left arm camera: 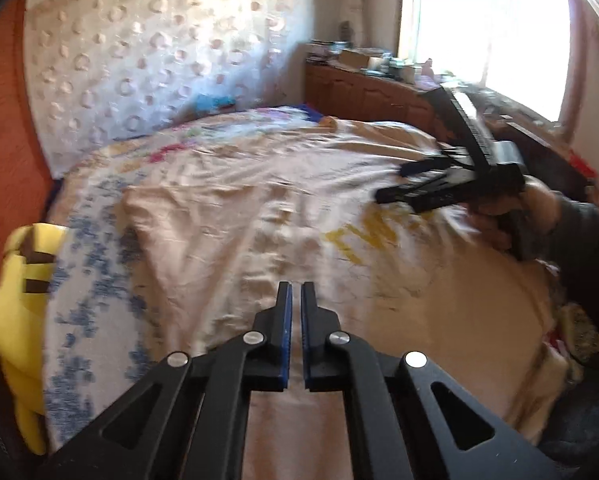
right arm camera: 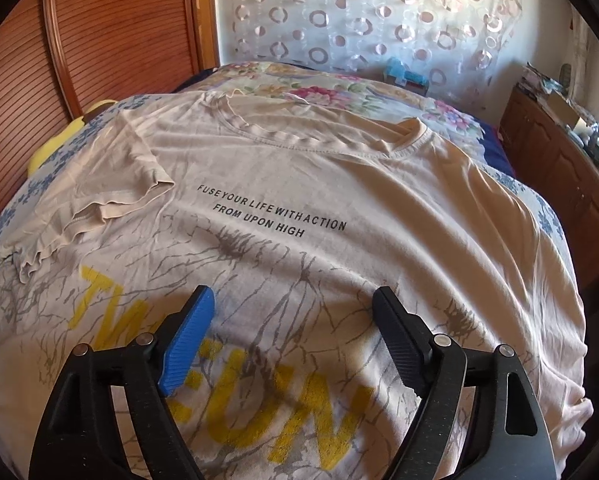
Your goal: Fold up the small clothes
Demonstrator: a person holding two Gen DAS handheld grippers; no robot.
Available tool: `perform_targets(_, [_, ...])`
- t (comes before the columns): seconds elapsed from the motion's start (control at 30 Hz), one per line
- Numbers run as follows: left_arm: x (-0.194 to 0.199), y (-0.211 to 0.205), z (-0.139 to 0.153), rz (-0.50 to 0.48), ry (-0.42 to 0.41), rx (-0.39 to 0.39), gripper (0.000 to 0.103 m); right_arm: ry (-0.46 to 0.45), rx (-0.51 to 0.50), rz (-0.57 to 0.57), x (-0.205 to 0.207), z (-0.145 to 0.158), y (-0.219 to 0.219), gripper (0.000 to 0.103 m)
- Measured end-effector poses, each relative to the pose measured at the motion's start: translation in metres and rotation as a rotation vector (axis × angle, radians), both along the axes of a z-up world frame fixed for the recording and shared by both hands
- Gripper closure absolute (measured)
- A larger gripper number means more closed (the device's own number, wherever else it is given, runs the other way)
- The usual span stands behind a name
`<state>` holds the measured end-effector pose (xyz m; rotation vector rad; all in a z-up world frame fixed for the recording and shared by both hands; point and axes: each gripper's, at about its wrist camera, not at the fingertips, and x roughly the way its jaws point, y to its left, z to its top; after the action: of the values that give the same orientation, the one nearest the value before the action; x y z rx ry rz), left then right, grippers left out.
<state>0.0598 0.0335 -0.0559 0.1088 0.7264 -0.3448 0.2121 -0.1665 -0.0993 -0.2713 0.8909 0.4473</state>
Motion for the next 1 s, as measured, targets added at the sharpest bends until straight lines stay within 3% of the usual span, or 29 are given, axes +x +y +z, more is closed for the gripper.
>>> perform_targets(0.07, [0.003,0.004,0.0,0.034,-0.013,0.022,0.091,0.0,0.0,0.0,0.0,0.0,0.0,0.02])
perform_targets(0.13, [0.008,0.01,-0.006,0.022,0.028,0.0,0.078,0.0,0.0,0.0,0.0,0.0,0.0,0.019])
perform_targets(0.27, [0.017,0.007,-0.022,0.019,0.075,0.063,0.07,-0.001,0.0,0.0,0.0,0.0,-0.001,0.019])
perform_targets(0.4, [0.024,0.006,-0.04,0.043,0.116,0.116,0.07,-0.001,0.0,0.0,0.0,0.0,0.0,0.019])
perform_targets(0.53, [0.028,0.009,-0.041,0.044,0.111,0.094,0.07,-0.001,0.0,0.0,0.0,0.0,0.0,0.019])
perform_targets(0.57, [0.028,0.009,-0.04,0.036,0.104,0.093,0.074,-0.002,-0.001,0.0,0.0,0.001,0.0,0.019])
perform_targets(0.6, [0.029,0.009,-0.04,0.032,0.101,0.094,0.09,-0.002,-0.001,0.0,0.0,0.0,-0.001,0.019])
perform_targets(0.63, [0.029,0.009,-0.04,0.031,0.099,0.097,0.099,-0.002,-0.001,-0.001,0.0,0.0,-0.001,0.019])
perform_targets(0.67, [0.028,0.009,-0.039,0.029,0.091,0.097,0.1,-0.001,0.0,0.0,0.0,0.0,-0.001,0.019])
perform_targets(0.9, [0.011,0.0,-0.017,-0.014,0.072,0.039,0.101,-0.001,0.0,-0.001,0.0,0.0,0.0,0.019])
perform_targets(1.0, [0.009,-0.009,-0.014,-0.039,0.077,0.026,0.086,-0.002,-0.001,-0.001,0.0,0.0,0.0,0.019])
